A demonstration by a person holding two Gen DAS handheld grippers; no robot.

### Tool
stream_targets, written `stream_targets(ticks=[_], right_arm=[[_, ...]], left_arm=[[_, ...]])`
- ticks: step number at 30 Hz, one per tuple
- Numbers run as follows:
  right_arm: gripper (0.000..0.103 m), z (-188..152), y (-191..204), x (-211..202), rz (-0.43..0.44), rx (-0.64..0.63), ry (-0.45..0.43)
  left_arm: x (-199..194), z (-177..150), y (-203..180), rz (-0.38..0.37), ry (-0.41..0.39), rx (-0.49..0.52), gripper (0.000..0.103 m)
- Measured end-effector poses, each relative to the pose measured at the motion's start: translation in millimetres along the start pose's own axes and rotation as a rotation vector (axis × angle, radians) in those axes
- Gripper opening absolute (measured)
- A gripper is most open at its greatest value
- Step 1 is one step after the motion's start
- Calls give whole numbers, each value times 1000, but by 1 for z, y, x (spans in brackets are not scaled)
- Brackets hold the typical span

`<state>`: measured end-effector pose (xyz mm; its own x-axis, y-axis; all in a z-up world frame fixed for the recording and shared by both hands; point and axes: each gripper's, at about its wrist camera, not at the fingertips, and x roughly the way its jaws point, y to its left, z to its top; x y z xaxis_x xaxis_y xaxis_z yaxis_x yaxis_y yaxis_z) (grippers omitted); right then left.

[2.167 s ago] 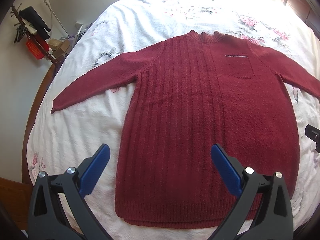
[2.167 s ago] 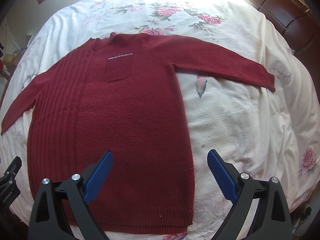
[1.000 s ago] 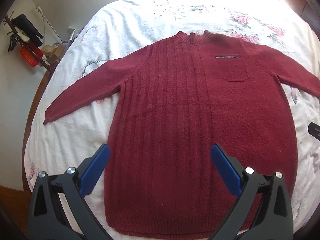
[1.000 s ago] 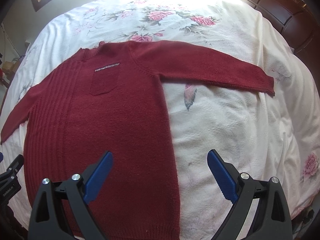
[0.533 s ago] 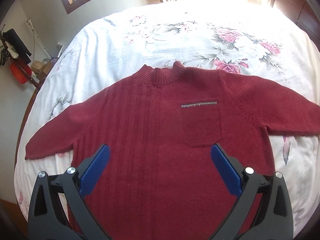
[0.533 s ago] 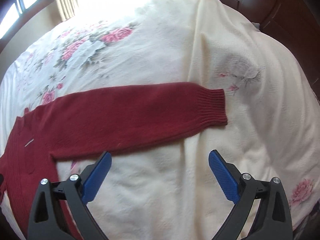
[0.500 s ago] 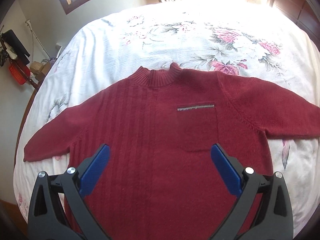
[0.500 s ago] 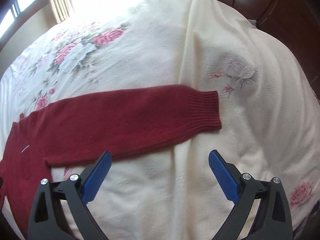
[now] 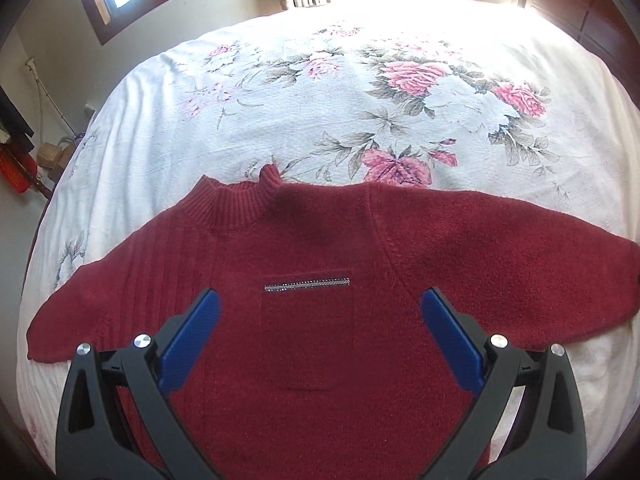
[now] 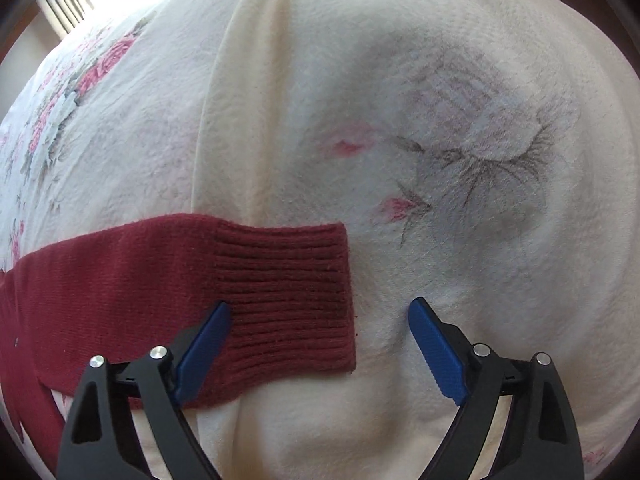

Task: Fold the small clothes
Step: 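Move the right gripper to the sweater's sleeve cuff and close on it, then carry the cuff across the sweater body toward the left gripper and release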

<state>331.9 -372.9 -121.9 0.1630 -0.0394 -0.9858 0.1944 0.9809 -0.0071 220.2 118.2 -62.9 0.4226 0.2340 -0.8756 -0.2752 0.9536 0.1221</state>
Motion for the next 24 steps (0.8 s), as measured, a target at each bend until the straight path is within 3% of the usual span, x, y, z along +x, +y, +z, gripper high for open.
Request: stream_targets(ticks=[3,5,6,8,9,16,24], right_arm=[[77,2,-1,5,48,11,7],[53,3,3,2,93,-4,-7],[50,2,5,-1,78,-13,-17],[16,2,12,-9,66,-46,-51],[12,1,12,-14,66,-48,-63],[7,-15,29,-65,214,-45,-161],[7,-32,119,-96,417,-157,-157]], left_arm=[[3,-1,2,4,8,4,100],[4,-3,7,6,11,1,100],[5,-4,9,9,12,0,100],[5,-6,16,16,12,-4,100],[5,-7,20,19,14,-6,100],[7,-15,52,43,27,-36,100],[6,-19,79,52,35,-66,100]])
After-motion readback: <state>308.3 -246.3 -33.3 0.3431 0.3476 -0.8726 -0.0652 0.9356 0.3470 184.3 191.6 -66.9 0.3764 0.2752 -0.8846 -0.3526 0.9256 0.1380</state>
